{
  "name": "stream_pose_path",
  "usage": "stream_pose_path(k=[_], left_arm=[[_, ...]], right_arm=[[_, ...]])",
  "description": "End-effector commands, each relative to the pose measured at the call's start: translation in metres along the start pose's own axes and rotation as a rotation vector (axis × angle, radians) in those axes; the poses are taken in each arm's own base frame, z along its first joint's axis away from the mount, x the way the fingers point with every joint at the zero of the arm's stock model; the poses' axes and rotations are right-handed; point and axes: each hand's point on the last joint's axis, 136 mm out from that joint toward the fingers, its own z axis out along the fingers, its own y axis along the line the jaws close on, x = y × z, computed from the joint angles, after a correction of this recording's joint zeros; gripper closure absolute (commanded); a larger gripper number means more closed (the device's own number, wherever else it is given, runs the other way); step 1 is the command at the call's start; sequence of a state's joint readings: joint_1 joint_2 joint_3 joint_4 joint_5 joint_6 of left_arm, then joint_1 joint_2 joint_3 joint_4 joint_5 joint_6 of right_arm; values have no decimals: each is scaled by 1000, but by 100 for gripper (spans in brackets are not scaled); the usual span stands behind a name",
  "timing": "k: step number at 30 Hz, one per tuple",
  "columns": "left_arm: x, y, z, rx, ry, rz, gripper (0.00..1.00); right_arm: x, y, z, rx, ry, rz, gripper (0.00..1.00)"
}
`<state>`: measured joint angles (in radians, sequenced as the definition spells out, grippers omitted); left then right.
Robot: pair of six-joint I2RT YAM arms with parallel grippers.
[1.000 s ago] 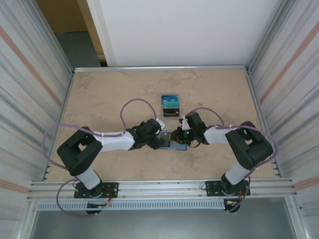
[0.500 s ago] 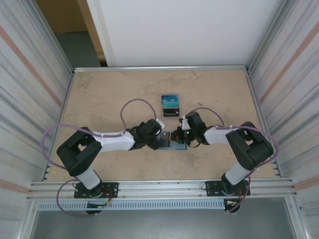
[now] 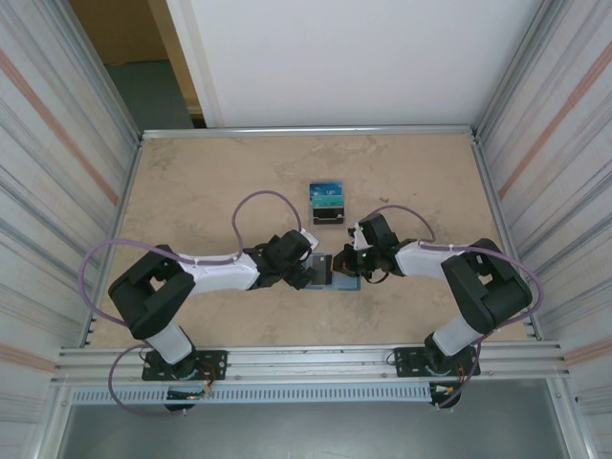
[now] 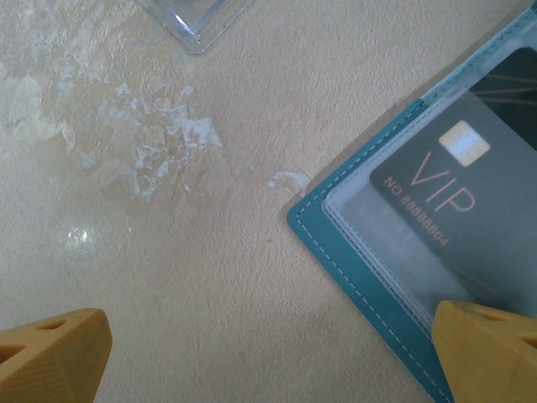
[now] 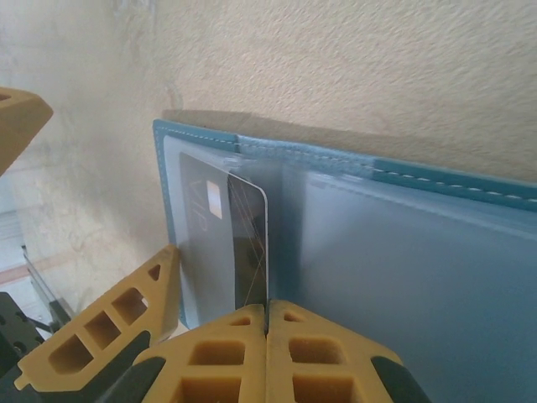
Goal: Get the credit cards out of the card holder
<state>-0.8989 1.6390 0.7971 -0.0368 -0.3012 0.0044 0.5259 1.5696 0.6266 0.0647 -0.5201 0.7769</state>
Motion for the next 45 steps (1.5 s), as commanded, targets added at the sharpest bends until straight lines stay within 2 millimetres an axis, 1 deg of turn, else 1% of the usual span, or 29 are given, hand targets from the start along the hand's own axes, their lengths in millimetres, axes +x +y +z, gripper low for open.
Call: stream_pose_path(k=[1, 4, 7, 14, 16, 19, 23, 28, 33, 37, 38, 42, 45], left_arm=[[-2, 6, -7, -31, 9, 22, 1], [-5, 6, -8, -33, 4, 27, 1], [-11, 7, -10, -31, -15, 34, 1], [-41, 9, -20, -29, -94, 48, 1], [-48, 8, -20, -22, -113, 54, 1], [-53, 6, -15, -23, -123, 72, 1], [-48, 2, -2, -23, -98, 104, 1], [-39, -1, 8, -25, -61, 137, 1], [-29, -2, 13, -25, -30, 151, 1], [-24, -3, 15, -20, -14, 150, 1], [-22, -3, 15, -18, -9, 147, 1], [-17, -5, 17, -14, 9, 135, 1], [-13, -5, 17, -7, 17, 125, 1]], right_arm=[[-7, 1, -10, 16, -23, -17, 100], [-8, 1, -12, 15, -22, -19, 100], [-9, 4, -13, 12, -22, -22, 100], [-10, 5, -15, 16, -22, -27, 100], [-9, 5, -14, 16, -19, -24, 100], [-9, 4, -14, 18, -19, -23, 100], [-9, 4, -15, 19, -20, -25, 100], [-10, 2, -18, 22, -23, -20, 100], [-12, 0, -23, 23, -35, -16, 100], [-11, 5, -25, 2, -39, -13, 100], [-11, 6, -26, -10, -42, -14, 98], [-9, 14, -26, -59, -41, -16, 84], [-9, 16, -24, -72, -39, -21, 78]])
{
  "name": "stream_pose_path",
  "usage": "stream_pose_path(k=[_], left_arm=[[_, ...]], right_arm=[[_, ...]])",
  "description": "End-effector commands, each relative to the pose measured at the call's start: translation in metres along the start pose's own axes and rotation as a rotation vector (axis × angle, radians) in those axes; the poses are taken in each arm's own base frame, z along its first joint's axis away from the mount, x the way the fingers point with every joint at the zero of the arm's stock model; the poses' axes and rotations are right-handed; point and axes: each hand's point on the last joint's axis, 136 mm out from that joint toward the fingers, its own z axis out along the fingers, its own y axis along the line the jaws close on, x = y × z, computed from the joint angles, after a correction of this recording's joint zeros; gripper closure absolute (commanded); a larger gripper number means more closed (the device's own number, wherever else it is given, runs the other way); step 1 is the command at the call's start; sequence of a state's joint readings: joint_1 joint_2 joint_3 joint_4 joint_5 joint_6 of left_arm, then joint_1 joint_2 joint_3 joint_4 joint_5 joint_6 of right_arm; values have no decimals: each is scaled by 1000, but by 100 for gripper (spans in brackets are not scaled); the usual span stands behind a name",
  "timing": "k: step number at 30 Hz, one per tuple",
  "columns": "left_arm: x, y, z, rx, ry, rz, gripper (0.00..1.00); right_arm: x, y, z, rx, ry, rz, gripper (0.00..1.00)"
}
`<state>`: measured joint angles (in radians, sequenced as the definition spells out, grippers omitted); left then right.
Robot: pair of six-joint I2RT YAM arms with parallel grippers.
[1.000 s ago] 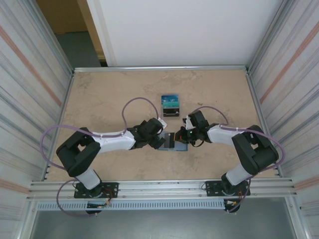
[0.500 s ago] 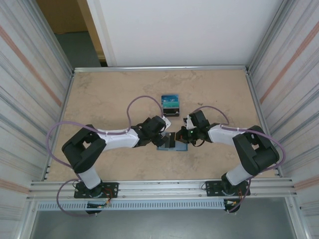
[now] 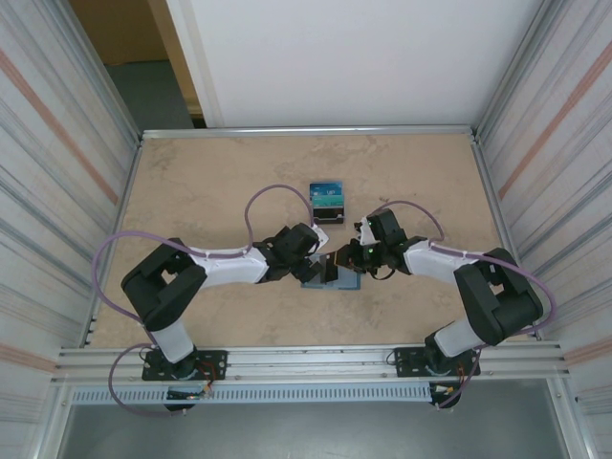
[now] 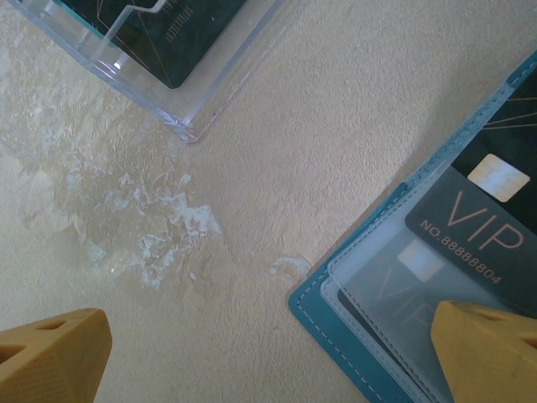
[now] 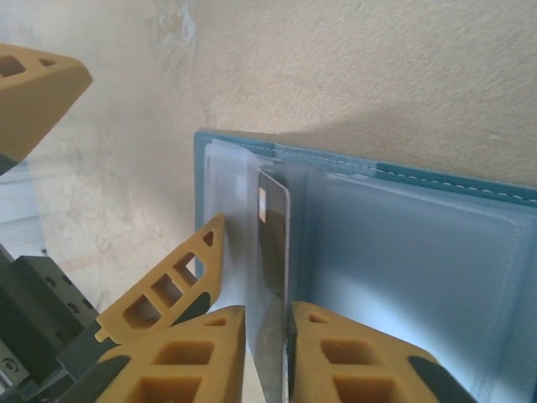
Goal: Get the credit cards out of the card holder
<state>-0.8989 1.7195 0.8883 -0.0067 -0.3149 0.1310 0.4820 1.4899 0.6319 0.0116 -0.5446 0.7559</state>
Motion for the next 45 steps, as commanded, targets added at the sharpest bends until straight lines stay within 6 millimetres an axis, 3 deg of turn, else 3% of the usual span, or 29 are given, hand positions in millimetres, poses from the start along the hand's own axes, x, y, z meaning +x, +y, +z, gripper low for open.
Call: stream_pose_path(k=[1, 10, 15, 19, 27, 39, 45], left_arm=[[14, -6, 4, 13, 54, 8, 2], [15, -8, 4, 22, 55, -3, 1], [15, -8, 3, 22, 53, -10, 1], [13, -5, -3, 15, 38, -20, 1], [-5, 11, -25, -25, -15, -57, 1], [-37, 53, -85, -39, -140, -306, 2], [-66, 56, -122, 103, -311, -449, 4]], right_arm=[[1, 9, -1, -44, -4, -16, 77], [4, 10, 15, -32, 21, -24, 78], [4, 5, 20, 5, 23, -24, 88], [2, -2, 13, 67, 3, -37, 96], [-3, 1, -15, 151, -39, -112, 100], [-16, 44, -60, 82, -162, -295, 100], [-28, 81, -85, -37, -284, -380, 100]])
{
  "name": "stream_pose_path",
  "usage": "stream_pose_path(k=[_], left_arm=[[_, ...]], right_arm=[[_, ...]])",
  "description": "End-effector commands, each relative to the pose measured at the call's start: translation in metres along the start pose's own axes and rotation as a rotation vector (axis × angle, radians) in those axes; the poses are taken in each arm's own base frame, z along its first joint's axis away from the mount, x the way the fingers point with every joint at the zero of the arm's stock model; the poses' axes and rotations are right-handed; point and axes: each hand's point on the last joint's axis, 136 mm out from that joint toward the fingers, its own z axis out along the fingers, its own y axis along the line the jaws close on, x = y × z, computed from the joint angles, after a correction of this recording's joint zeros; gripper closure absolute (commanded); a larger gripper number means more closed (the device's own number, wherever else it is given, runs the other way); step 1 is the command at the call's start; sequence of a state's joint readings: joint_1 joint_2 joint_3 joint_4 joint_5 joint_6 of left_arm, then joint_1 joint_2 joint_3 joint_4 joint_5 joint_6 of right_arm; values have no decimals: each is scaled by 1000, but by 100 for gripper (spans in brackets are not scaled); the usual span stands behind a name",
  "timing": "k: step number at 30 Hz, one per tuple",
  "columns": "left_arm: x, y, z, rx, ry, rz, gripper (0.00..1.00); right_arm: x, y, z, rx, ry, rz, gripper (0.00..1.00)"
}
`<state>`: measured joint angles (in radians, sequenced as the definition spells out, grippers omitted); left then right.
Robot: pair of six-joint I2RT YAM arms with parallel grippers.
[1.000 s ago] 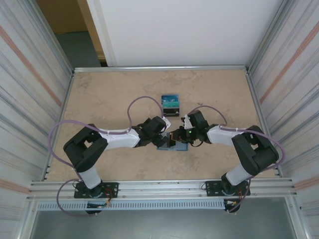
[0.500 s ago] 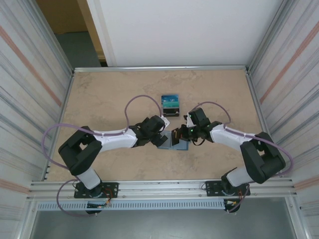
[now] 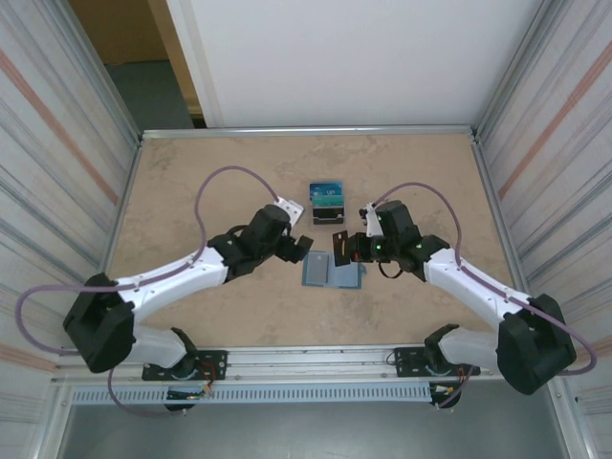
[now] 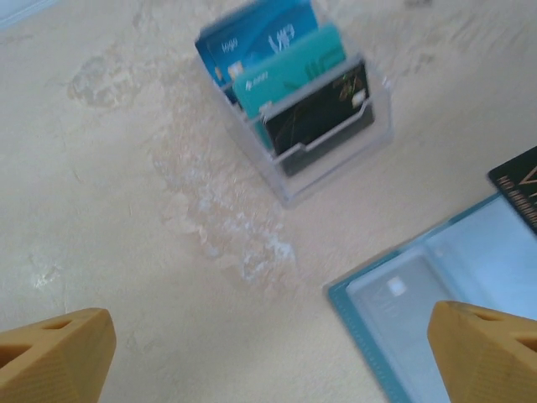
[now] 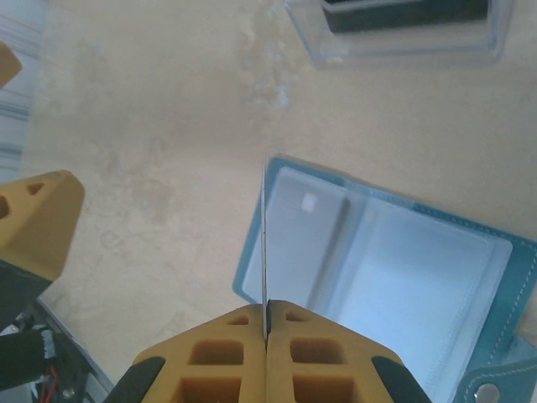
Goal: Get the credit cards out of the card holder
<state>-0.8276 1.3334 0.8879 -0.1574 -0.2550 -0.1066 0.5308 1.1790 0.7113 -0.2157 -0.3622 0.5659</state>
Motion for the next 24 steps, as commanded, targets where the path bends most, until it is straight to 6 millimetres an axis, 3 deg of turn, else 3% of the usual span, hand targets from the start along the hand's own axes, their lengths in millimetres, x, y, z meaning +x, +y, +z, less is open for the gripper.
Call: stream_pose_path(k=[1, 5, 9, 14, 17, 24], left_arm=[[-29, -13, -22, 131, -111, -126, 4], [-52, -26, -42, 262, -193, -76, 4], [-68, -36, -64, 393, -243, 100, 4], [-72, -34, -78, 498, -236, 325, 7], [-76, -32, -82, 564, -234, 367, 15], [-65, -58, -99, 795, -208, 492, 25]], right_arm=[[-28, 31, -19, -101, -117, -92, 100], [-35, 57, -30, -192, -128, -168, 100], [-27, 76, -37, -242, -62, -304, 100], [-11, 86, -42, -265, 47, -460, 100], [-5, 93, -46, -289, 87, -530, 100], [5, 112, -58, -384, 148, -671, 100]])
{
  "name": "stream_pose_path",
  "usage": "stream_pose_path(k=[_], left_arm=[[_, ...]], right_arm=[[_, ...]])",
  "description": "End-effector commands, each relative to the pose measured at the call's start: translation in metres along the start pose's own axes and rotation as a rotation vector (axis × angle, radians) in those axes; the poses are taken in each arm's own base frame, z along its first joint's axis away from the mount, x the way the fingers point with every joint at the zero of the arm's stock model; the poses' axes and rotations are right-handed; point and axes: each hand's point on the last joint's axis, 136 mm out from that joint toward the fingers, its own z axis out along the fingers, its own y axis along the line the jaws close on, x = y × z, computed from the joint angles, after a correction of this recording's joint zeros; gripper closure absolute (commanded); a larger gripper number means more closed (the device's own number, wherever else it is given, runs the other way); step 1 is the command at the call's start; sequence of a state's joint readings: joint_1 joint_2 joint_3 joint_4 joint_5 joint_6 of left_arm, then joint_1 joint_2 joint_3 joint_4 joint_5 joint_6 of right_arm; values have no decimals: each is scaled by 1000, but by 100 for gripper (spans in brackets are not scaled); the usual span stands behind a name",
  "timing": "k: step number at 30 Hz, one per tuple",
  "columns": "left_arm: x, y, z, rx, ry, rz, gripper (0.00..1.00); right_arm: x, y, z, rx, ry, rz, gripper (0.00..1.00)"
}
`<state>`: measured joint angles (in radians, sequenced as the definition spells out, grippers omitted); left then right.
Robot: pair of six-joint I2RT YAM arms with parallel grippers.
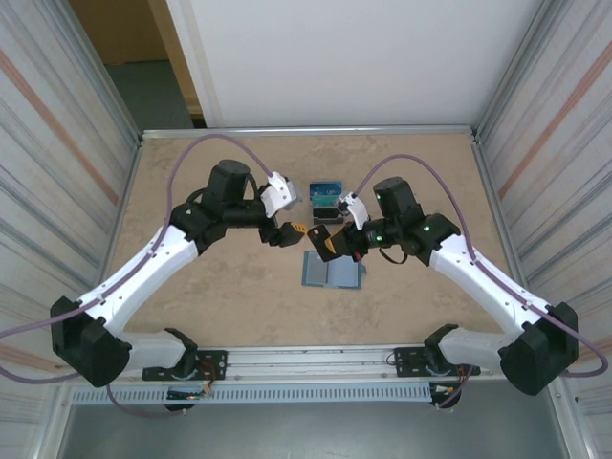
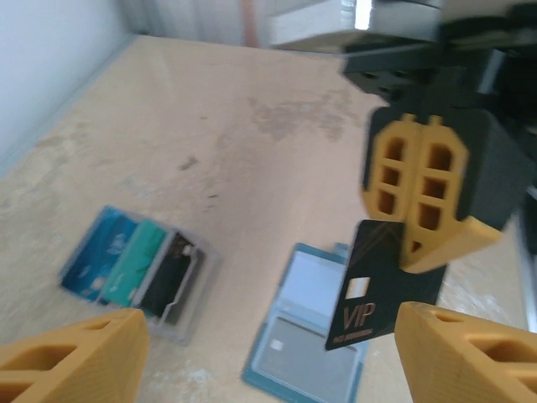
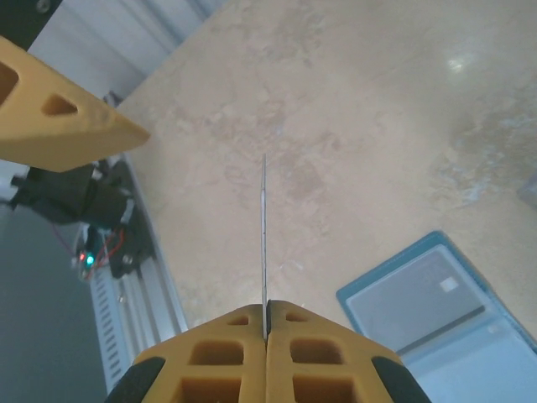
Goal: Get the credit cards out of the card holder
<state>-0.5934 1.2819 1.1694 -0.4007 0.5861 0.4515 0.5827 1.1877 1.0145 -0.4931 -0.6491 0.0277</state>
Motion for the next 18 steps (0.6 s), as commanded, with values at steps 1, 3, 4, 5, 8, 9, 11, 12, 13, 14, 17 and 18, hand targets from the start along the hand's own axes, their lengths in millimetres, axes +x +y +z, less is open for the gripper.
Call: stream_pose_path(k=[1, 3, 4, 5, 8, 9, 11, 12, 13, 14, 17, 18], left_arm=[[3, -34, 1, 206, 8, 59, 29], [7, -41, 6, 246, 35, 65, 34], [9, -45, 8, 262, 48, 71, 37], [10, -48, 10, 276, 58, 78, 40], [12, -56, 17, 311, 77, 92, 54], [12, -57, 19, 319, 80, 91, 58], [12, -59, 22, 334, 86, 88, 71], [13, -59, 24, 335, 89, 86, 79], [13, -59, 25, 338, 91, 81, 88], [13, -60, 25, 339, 91, 76, 96], [13, -58, 25, 324, 86, 72, 100], [13, -57, 24, 313, 85, 70, 100]], right_arm=[[2, 21, -5, -91, 49, -112, 100], [2, 24, -6, -108, 61, -134, 100], [2, 26, -7, -114, 69, -145, 100], [2, 27, -7, -120, 76, -149, 100], [1, 29, -8, -134, 96, -166, 100], [1, 29, -8, -135, 103, -169, 100], [0, 28, -7, -138, 111, -173, 100], [-1, 27, -7, -132, 112, -172, 100], [-2, 26, -6, -127, 113, -173, 100], [-2, 24, -6, -122, 113, -170, 100], [-6, 18, -6, -102, 96, -147, 89], [-8, 15, -7, -94, 83, -133, 80]])
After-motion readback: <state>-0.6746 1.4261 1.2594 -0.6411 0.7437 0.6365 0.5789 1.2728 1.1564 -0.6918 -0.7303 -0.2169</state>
